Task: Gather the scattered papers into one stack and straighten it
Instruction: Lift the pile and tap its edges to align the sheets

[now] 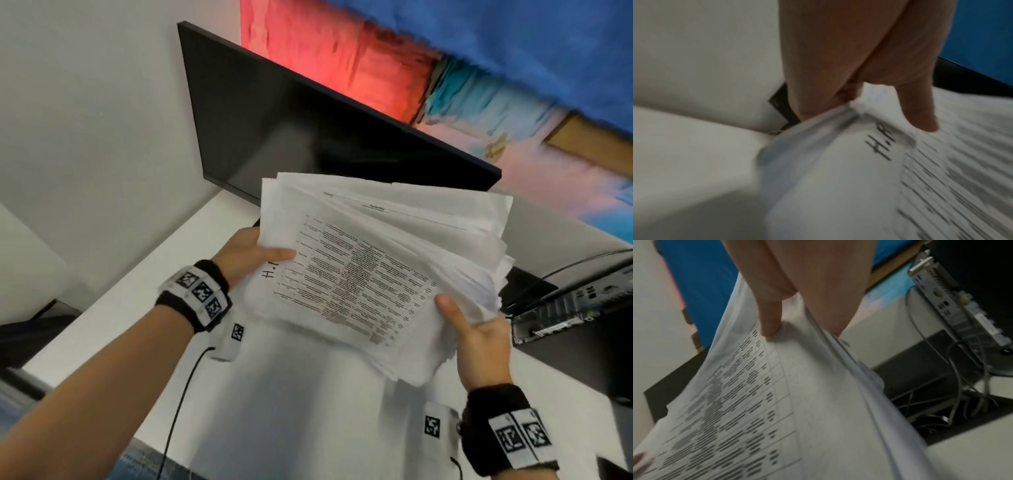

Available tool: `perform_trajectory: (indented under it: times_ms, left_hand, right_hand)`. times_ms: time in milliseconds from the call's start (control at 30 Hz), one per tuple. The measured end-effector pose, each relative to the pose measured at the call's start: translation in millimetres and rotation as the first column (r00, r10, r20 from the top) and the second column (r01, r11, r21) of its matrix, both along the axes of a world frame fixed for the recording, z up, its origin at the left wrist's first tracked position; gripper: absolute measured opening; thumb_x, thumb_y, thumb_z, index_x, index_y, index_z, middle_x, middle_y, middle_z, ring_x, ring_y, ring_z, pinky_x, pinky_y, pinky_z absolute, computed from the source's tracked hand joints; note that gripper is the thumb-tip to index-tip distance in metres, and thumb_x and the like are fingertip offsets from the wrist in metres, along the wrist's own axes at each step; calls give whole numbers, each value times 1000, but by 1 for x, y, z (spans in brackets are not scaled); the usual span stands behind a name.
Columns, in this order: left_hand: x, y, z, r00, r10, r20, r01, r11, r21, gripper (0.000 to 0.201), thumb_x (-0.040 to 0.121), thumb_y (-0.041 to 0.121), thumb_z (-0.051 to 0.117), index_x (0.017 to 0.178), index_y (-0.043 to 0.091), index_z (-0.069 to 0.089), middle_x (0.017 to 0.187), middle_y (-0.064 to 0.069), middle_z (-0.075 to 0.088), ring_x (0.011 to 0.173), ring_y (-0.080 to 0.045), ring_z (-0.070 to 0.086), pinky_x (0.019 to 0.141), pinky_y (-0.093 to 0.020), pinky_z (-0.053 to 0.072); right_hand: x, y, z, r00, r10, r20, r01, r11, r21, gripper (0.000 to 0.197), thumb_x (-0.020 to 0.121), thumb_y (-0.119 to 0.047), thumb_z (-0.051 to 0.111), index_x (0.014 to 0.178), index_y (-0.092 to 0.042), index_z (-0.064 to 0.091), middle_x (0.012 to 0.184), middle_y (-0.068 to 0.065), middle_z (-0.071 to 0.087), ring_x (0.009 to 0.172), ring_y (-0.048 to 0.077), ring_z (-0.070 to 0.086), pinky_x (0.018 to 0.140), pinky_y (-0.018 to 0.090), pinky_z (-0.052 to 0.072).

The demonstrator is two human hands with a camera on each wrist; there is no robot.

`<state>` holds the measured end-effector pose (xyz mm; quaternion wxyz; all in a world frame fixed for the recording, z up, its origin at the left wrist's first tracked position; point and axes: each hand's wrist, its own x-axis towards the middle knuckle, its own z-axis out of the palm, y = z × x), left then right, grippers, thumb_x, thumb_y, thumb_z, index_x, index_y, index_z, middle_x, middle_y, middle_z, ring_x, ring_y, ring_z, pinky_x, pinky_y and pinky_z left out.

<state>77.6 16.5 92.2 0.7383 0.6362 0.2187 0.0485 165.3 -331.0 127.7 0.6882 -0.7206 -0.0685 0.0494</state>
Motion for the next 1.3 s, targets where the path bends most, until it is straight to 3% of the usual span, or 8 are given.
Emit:
perform_trajectory:
  times_ms: [233,333,533,633,800,933,1066,1300]
  left_hand:
    - [-1,-39,-20,945,278,172,-276,960,-34,41,69,7,88,108,11,74,99,-2,81,90,-15,77,75,-29,62]
    - [4,-47,-37,957,279,85,-277,960,-31,43,65,11,91,104,18,74,95,-1,81,91,-18,77,78,-36,63]
    - [14,-51,-34,935,348,74,-349,937,0,27,73,15,87,99,12,77,92,-6,81,87,-24,78,81,-44,63]
    - [11,-45,-24,926,350,140,-355,935,7,26,72,14,88,95,17,77,89,-2,81,83,-15,78,73,-30,62]
    - [5,-36,-32,954,270,129,-286,948,138,42,70,7,88,107,15,70,101,0,74,82,0,72,65,-15,57]
    - [14,-38,-36,961,267,78,-276,949,152,35,71,12,87,103,19,74,98,-2,76,91,-19,74,66,-21,59]
    - [19,-43,-30,948,297,116,-311,942,129,19,77,14,84,95,15,78,80,6,78,76,-7,75,66,-21,57]
    - [25,-47,-19,904,422,72,-426,903,54,37,88,47,65,87,11,66,82,-10,73,69,-16,69,62,-28,57]
  right_hand:
    - [-13,6,-51,1000,-24,20,25,997,-70,55,83,-3,78,134,-13,60,119,-3,73,108,7,71,89,20,56]
    - [-11,10,-81,997,19,-76,-33,982,-186,51,80,3,78,121,-20,61,108,-9,70,94,-7,69,76,5,50]
    - [11,3,-79,998,-29,-62,15,976,-219,31,85,0,75,85,-29,65,73,-16,72,77,6,66,64,2,47]
    - [16,-5,-72,1000,-11,2,11,982,-188,23,85,-1,75,94,-22,71,78,-26,76,75,-7,71,68,2,49]
    - [18,-16,-91,994,33,-101,-56,971,-233,51,82,1,78,130,-7,63,116,3,73,92,-9,70,75,6,52]
    - [22,-12,-90,991,-5,-131,-28,969,-246,43,82,-6,80,123,-11,69,113,4,74,103,11,71,94,28,54]
    - [19,-5,-76,996,-17,-84,-1,977,-215,27,84,-9,78,106,-23,71,99,-10,77,88,-6,73,75,7,53]
    - [4,-10,-81,995,-41,-92,26,987,-159,54,81,-5,79,129,-11,57,116,1,70,101,2,70,80,10,54]
